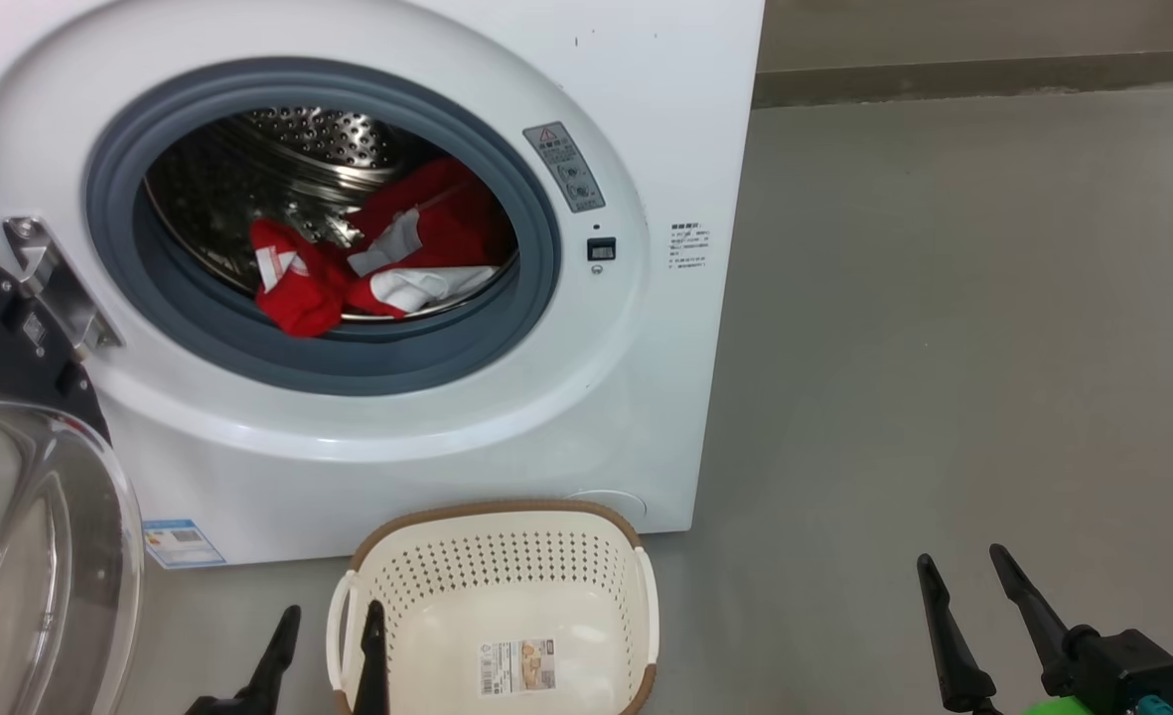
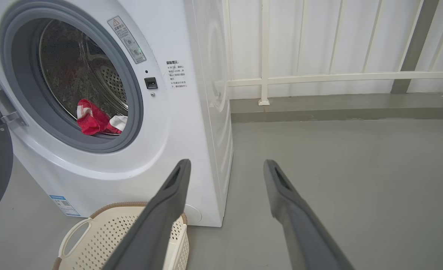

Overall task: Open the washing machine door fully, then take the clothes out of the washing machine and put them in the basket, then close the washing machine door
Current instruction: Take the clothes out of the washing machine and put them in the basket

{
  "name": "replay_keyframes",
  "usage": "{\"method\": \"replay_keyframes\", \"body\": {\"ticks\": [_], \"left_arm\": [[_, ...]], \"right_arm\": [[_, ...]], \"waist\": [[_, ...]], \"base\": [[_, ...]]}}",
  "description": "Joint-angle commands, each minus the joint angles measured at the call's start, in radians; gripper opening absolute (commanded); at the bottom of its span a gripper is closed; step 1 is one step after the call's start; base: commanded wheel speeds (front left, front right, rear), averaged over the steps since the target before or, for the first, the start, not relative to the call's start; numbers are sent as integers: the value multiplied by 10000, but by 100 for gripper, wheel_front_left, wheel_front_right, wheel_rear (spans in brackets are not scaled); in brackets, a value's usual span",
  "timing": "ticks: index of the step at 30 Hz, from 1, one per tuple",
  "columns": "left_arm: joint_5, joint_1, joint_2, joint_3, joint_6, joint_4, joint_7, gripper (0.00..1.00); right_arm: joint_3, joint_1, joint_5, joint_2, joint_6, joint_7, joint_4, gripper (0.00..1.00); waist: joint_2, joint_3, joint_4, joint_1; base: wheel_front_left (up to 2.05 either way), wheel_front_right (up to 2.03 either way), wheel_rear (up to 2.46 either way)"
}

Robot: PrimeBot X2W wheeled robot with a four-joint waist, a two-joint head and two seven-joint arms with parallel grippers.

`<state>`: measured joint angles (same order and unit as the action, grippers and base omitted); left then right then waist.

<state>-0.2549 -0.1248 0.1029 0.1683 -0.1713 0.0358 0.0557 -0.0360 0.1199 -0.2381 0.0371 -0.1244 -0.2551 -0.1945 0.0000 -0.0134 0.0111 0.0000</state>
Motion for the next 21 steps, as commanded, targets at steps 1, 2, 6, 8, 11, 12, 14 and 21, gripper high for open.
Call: {"method": "replay_keyframes", "body": {"ticks": [1, 2, 6, 8, 11, 12, 14, 21], "left_arm": [[25, 416, 100, -280, -49, 286, 108, 100], [17, 413, 109, -283, -54, 278, 111, 100], [-2, 418, 131, -280, -76, 253, 136, 100], [-8, 424, 144, -273, -83, 237, 145, 100], [-28, 433, 155, -259, -90, 209, 157, 100], [-37, 435, 156, -254, -90, 200, 165, 100], [-53, 437, 160, -242, -92, 179, 176, 100], [-91, 499, 182, -195, -93, 104, 218, 100]], "right_arm": [[258, -257, -67, 131, -63, -67, 206, 100], [257, -258, -65, 131, -63, -67, 201, 100], [257, -241, -43, 131, -63, -67, 188, 100], [263, -238, -34, 131, -63, -67, 184, 100], [278, -242, -24, 131, -63, -67, 170, 100], [279, -243, -25, 131, -63, -67, 166, 100], [278, -242, -21, 131, -63, -67, 161, 100], [302, -283, -3, 131, -63, -67, 129, 100]], "waist": [[0, -5, 1, 0], [0, -12, 3, 0], [0, -28, 12, 0], [0, -30, 11, 0], [0, -42, 6, 0], [0, -48, 6, 0], [0, -59, 7, 0], [0, -71, 5, 0]], "base": [[59, -59, 0], [45, -45, 0], [13, -13, 0], [0, 0, 0], [0, 0, 0], [0, 0, 0], [0, 0, 0], [0, 0, 0]]}}
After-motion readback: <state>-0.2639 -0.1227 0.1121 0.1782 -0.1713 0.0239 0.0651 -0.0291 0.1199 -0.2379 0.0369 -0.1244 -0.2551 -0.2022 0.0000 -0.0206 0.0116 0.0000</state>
